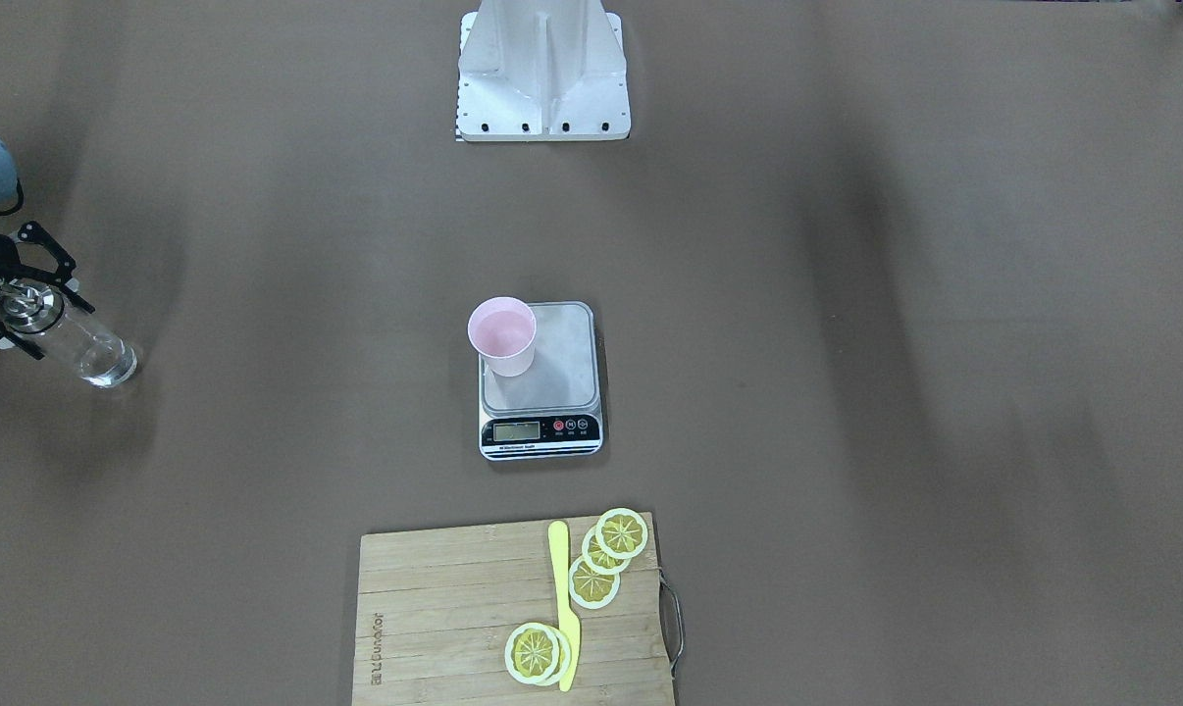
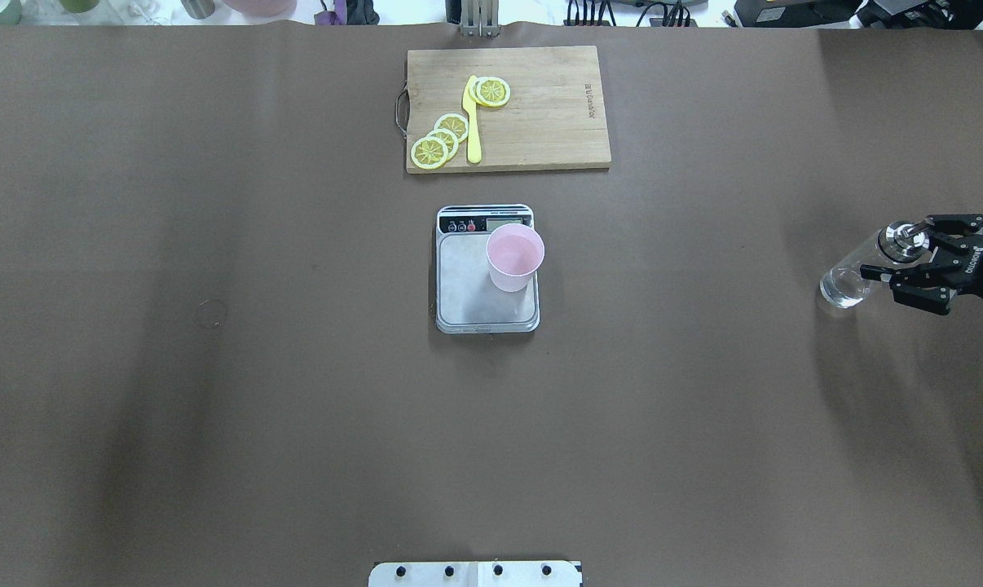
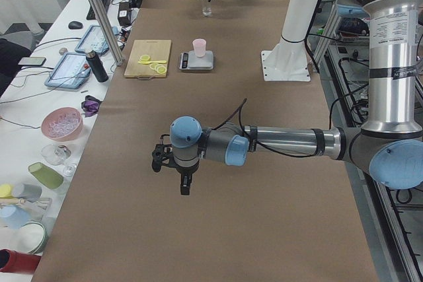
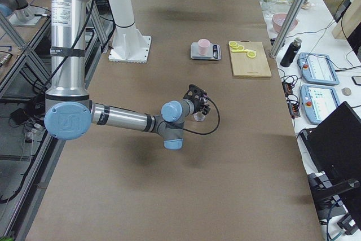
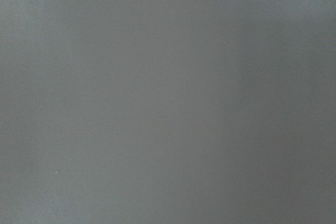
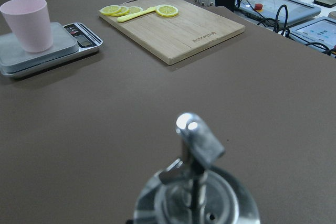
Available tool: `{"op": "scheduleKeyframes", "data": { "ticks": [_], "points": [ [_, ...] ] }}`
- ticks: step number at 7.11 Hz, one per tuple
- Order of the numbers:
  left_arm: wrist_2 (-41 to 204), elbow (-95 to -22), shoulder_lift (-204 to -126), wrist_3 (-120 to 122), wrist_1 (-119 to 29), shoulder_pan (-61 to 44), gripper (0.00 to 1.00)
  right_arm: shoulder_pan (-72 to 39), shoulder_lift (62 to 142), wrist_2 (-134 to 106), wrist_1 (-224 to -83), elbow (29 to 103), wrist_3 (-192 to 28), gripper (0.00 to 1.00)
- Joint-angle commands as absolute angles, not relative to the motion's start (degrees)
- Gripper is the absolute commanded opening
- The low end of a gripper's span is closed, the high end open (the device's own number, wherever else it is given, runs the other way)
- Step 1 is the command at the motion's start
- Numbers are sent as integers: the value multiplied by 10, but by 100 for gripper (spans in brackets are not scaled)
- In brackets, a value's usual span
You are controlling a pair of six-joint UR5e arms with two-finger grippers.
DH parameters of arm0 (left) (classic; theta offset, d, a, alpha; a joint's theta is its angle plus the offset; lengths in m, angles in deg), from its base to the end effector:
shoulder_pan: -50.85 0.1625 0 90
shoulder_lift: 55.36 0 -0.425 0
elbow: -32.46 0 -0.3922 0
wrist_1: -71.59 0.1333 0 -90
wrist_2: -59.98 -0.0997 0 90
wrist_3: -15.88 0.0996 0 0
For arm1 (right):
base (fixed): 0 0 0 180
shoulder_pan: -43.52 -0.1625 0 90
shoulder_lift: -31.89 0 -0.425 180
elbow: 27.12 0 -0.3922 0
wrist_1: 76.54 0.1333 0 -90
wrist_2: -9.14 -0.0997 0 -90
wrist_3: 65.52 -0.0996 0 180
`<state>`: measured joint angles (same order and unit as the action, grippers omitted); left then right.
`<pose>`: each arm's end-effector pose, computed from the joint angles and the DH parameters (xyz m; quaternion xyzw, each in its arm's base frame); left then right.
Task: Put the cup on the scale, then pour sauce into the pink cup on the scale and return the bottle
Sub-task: 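Lower the glass bottle onto the table with the right gripper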
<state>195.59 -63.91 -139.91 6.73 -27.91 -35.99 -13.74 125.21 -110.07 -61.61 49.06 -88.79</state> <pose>-0.0365 -0.4652 0.6298 0.0418 0.3927 -0.0128 0.9186 -0.1672 -0.4166 0.6061 0.5071 -0.4755 -0.2318 0.6805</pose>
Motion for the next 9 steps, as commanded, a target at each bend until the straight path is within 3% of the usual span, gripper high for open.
{"op": "scheduleKeyframes", "data": {
  "ticks": [1,9],
  "points": [
    [1956,-639,-1399,67,-279,-360,99,-138,1251,-1101,-613,493,-890,0],
    [1956,-640,-1399,67,-279,-360,99,-137,1251,-1093,-613,489,-908,0]
  ]
}}
